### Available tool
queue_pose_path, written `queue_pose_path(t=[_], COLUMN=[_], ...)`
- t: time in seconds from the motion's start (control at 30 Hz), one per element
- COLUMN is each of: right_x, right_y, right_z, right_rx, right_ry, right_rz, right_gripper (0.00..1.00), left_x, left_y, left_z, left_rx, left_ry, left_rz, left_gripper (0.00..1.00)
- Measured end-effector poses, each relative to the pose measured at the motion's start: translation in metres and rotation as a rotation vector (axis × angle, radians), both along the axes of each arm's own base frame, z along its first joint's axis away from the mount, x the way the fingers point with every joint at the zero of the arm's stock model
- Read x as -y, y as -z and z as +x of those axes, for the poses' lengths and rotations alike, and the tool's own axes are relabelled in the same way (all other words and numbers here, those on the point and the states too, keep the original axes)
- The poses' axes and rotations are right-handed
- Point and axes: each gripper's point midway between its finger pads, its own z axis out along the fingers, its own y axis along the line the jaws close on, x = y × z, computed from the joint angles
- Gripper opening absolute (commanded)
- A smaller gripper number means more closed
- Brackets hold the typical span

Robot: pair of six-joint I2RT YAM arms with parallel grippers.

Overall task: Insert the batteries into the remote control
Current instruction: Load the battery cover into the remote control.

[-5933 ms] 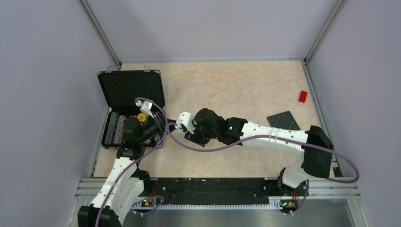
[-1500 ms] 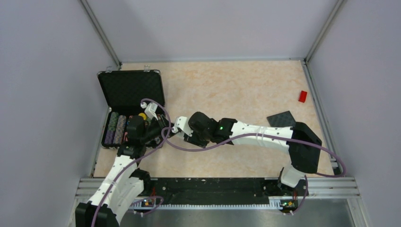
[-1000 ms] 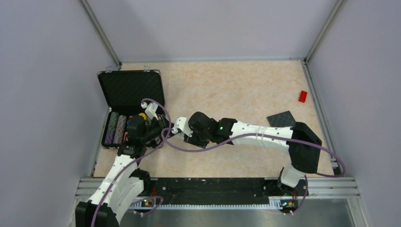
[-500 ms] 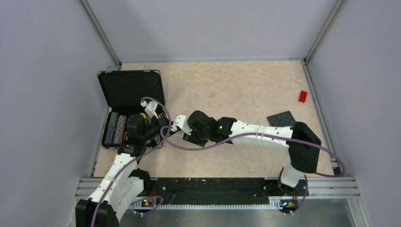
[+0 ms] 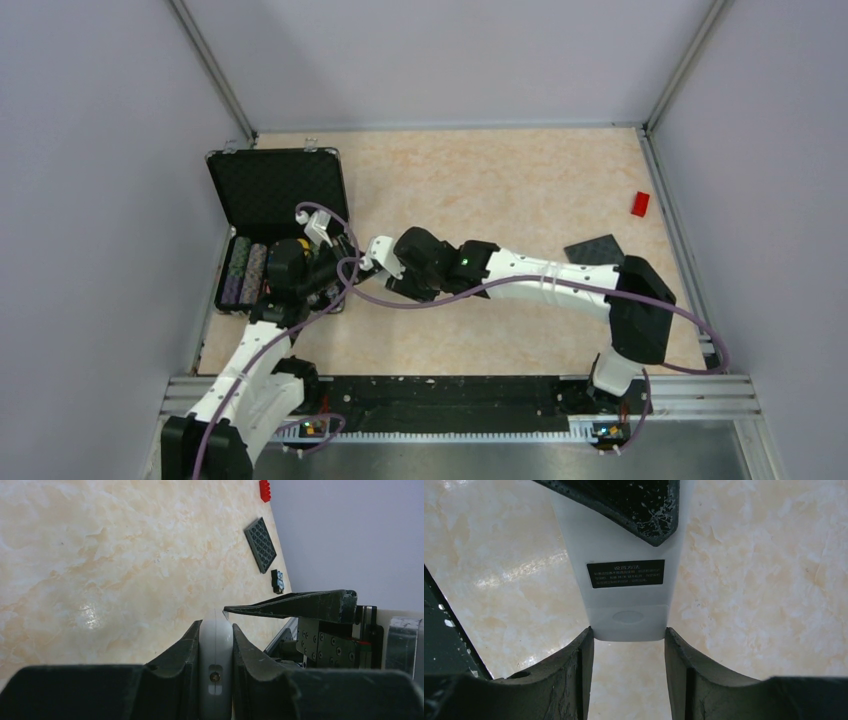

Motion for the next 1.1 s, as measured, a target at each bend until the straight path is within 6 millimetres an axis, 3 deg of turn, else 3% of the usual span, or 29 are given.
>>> queue_pose_path(t=[0.27, 0.47, 0.7, 0.83, 0.97, 1.1], right_x=[0.004, 0.003, -0.009, -0.013, -0.012, -0.003], right_y=[-0.006, -0.016, -0.031, -0.040, -0.059, -0.099], right_z=[0.002, 0.007, 0.012, 0.015, 0.017, 0.023], right_rx=[-0.030, -0.027, -0.017, -0.011, -0.008, -0.009], right_ry=[0.011, 0.032, 0.036, 0.048, 0.075, 0.130], right_rz=[-0.004, 0.015, 0.078, 0.111, 0.171, 0.297], right_gripper=[0.52, 0.60, 0.82, 0.91, 0.96, 0.98], left_x=[0.002, 0.002, 0.012, 0.014, 0.014, 0.014], left_y=[-0.002, -0.014, -0.041, -0.047, -0.047, -0.050], left_z=[0.003, 0.007, 0.001, 0.001, 0.004, 0.006], left_rx=[-0.053, -0.060, -0.063, -0.068, -0.082, -0.090], left_ry=[-0.010, -0.021, 0.044, 0.059, 0.058, 0.058], left_rz=[-0.043, -0.075, -0.151, -0.167, -0.172, -0.179], left_gripper=[0.00, 0.00, 0.00, 0.00, 0.00, 0.00])
